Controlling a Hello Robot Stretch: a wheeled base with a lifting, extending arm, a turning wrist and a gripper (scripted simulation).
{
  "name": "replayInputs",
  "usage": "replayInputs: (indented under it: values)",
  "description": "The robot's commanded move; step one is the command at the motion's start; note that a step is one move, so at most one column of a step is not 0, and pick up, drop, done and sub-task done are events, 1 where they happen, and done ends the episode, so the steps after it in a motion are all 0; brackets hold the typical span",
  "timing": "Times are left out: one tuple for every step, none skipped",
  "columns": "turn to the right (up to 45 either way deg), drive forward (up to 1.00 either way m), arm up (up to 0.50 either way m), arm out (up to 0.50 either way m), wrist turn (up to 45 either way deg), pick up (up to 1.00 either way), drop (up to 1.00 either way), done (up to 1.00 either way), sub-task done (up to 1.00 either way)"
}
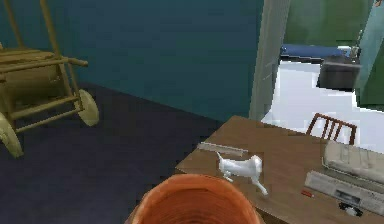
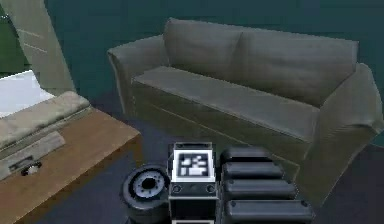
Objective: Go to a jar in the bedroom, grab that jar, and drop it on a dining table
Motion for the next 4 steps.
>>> replayInputs:
  values:
    - [-18.0, 0.0, 0.0, 0.0, 0.0, 0.0, 0.0, 0.0, 0.0]
    - [0.0, 0.75, 0.0, 0.0, 0.0, 0.0, 0.0, 0.0, 0.0]
    - [-36.0, 0.0, 0.0, 0.0, 0.0, 0.0, 0.0, 0.0, 0.0]
    - [0.0, 0.05, 0.0, 0.0, 0.0, 0.0, 0.0, 0.0, 0.0]
